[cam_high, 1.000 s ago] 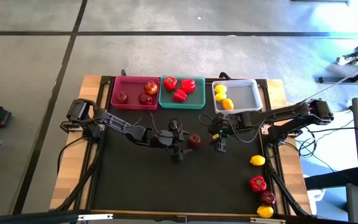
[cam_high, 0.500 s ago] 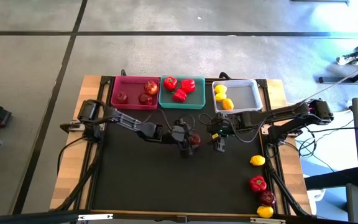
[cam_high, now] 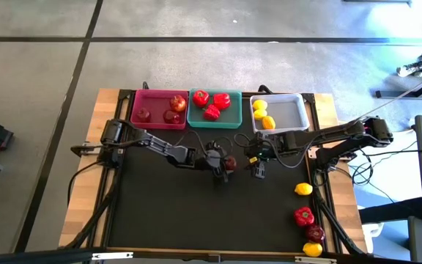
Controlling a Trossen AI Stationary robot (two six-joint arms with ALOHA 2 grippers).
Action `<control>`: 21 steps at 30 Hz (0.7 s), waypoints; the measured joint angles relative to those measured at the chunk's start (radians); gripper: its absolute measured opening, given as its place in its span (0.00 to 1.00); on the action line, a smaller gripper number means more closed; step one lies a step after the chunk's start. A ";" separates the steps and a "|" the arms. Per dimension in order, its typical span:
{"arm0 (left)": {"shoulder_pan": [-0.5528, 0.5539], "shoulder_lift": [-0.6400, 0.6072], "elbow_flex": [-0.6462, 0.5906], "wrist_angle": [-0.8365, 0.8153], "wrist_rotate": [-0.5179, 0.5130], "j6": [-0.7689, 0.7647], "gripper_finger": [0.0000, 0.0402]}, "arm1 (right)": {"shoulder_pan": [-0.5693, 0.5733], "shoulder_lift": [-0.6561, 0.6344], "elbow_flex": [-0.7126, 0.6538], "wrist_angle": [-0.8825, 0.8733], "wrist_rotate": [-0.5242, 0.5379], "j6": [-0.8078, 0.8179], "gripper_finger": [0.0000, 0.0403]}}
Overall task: Sort produce into baskets
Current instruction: Put the apple into the pink bin
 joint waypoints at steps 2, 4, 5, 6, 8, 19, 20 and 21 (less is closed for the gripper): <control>0.000 0.000 0.000 0.018 0.000 0.015 0.83 | 0.000 0.000 0.000 0.008 0.000 -0.002 0.71; -0.001 0.000 0.000 0.033 0.000 0.020 0.75 | 0.000 0.000 0.000 0.011 0.000 -0.003 0.71; -0.001 0.000 0.000 0.034 0.000 0.019 0.71 | 0.000 0.000 0.000 0.010 0.000 -0.003 0.71; -0.001 0.000 0.000 0.033 0.000 0.018 0.68 | 0.000 0.000 0.000 0.011 0.000 -0.003 0.71; 0.000 -0.003 0.000 0.030 0.000 -0.004 0.63 | 0.000 0.000 0.000 0.011 0.000 -0.003 0.71; 0.000 -0.216 0.000 -0.228 -0.045 -0.015 0.65 | 0.000 0.000 0.000 0.011 0.000 -0.003 0.71; 0.000 -0.244 0.000 -0.261 -0.063 -0.014 0.65 | 0.000 0.000 0.000 0.013 0.000 -0.003 0.71; 0.000 -0.271 0.000 -0.300 -0.080 -0.014 0.66 | 0.000 0.000 0.000 0.016 0.000 -0.003 0.71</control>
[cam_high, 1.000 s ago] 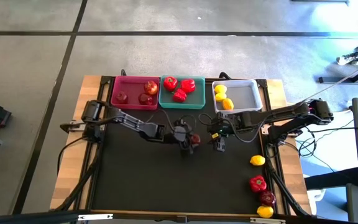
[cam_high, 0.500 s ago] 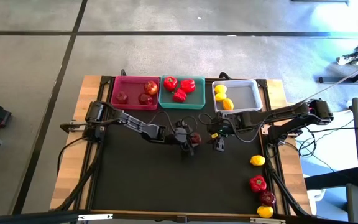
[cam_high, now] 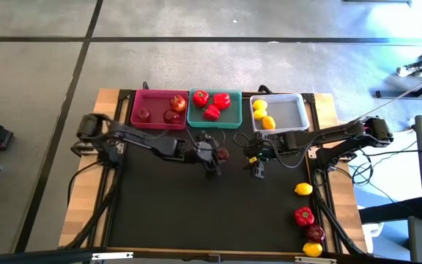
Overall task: Sort produce into baskets
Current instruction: Put the apple into the pink bin
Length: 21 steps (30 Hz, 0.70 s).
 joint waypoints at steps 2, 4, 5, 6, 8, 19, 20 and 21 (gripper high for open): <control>0.001 -0.049 0.000 -0.083 -0.044 0.000 0.66 | 0.000 0.000 0.000 0.004 0.000 0.001 0.71; 0.005 -0.099 0.000 -0.154 -0.089 -0.001 0.66 | 0.000 0.000 0.000 0.020 0.000 0.001 0.71; 0.006 -0.125 0.000 -0.185 -0.113 -0.001 0.66 | 0.000 0.000 0.000 0.026 0.000 0.001 0.71; 0.010 -0.150 0.000 -0.217 -0.134 -0.002 0.66 | 0.000 0.000 0.000 0.034 0.000 0.001 0.71; 0.021 -0.192 0.000 -0.281 -0.165 -0.013 0.66 | 0.000 0.000 0.000 0.042 0.000 0.002 0.71; 0.180 -0.352 0.000 -0.570 -0.272 -0.064 0.66 | 0.000 0.000 0.000 0.118 0.031 0.004 0.71; 0.203 -0.359 0.000 -0.584 -0.273 -0.067 0.66 | 0.000 0.003 0.000 0.124 0.032 0.004 0.71; 0.227 -0.364 0.000 -0.600 -0.273 -0.069 0.66 | 0.000 0.007 0.000 0.129 0.032 0.004 0.71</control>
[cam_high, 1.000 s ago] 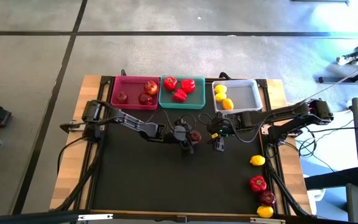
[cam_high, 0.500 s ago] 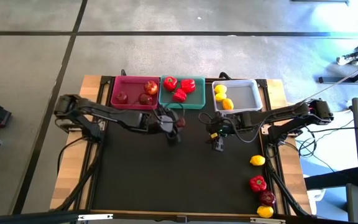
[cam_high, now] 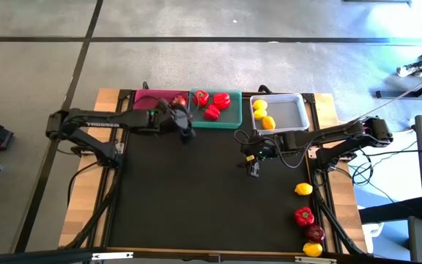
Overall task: Sort produce into baskets
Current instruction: Put the apple into the pink bin
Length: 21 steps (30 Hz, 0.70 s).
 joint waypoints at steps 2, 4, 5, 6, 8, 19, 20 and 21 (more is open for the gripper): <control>0.049 -0.004 0.000 -0.028 0.001 -0.002 0.66 | 0.000 0.010 0.000 0.005 0.000 0.000 0.71; 0.101 -0.005 0.000 -0.049 0.000 0.002 0.66 | 0.000 0.026 0.000 0.027 0.000 0.000 0.71; 0.126 -0.005 0.000 -0.056 0.001 0.005 0.66 | 0.000 0.035 0.000 0.035 0.000 0.000 0.71; 0.152 -0.005 0.000 -0.061 0.001 0.010 0.66 | 0.000 0.044 0.000 0.039 0.000 0.000 0.71; 0.204 -0.005 0.000 -0.071 0.001 0.028 0.66 | 0.000 0.065 0.000 0.056 0.000 0.000 0.71; 0.464 0.011 0.000 -0.072 0.006 0.050 0.66 | 0.000 0.188 0.000 0.133 -0.001 0.008 0.71; 0.481 0.014 0.000 -0.071 0.016 0.051 0.66 | 0.000 0.194 0.000 0.138 -0.001 0.008 0.71; 0.496 0.018 0.000 -0.068 0.032 0.054 0.66 | 0.000 0.201 0.000 0.145 -0.001 0.008 0.71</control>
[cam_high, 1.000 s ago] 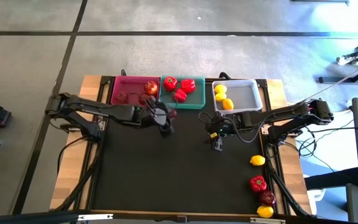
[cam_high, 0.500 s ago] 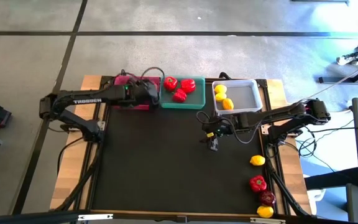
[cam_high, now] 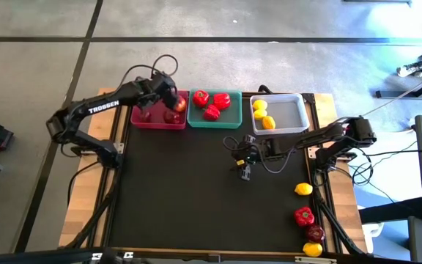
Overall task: Sort produce into baskets
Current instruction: Put the apple into the pink bin
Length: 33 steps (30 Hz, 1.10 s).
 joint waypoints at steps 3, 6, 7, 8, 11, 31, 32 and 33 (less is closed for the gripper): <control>0.039 0.012 0.000 0.011 0.072 0.000 0.66 | 0.000 0.012 0.000 0.014 0.000 0.000 0.71; 0.068 0.027 -0.021 0.032 0.099 -0.010 0.66 | 0.000 0.018 0.000 0.017 -0.001 0.000 0.71; 0.076 0.031 -0.039 0.064 0.104 -0.009 0.66 | 0.000 0.018 0.000 0.019 -0.001 0.000 0.71; 0.087 0.033 -0.061 0.103 0.123 -0.006 0.66 | 0.000 0.018 0.000 0.023 -0.001 0.000 0.71; 0.116 0.033 -0.140 0.219 0.208 -0.016 0.66 | 0.000 0.018 0.000 0.024 -0.008 0.008 0.71; 0.155 0.033 -0.457 0.560 0.234 -0.053 0.66 | 0.000 0.018 0.000 0.061 -0.009 0.015 0.71; 0.155 0.033 -0.457 0.558 0.234 -0.048 0.66 | 0.000 0.018 0.000 0.061 -0.009 0.015 0.71; 0.155 0.033 -0.457 0.559 0.234 -0.046 0.66 | 0.000 0.018 0.000 0.061 -0.009 0.015 0.71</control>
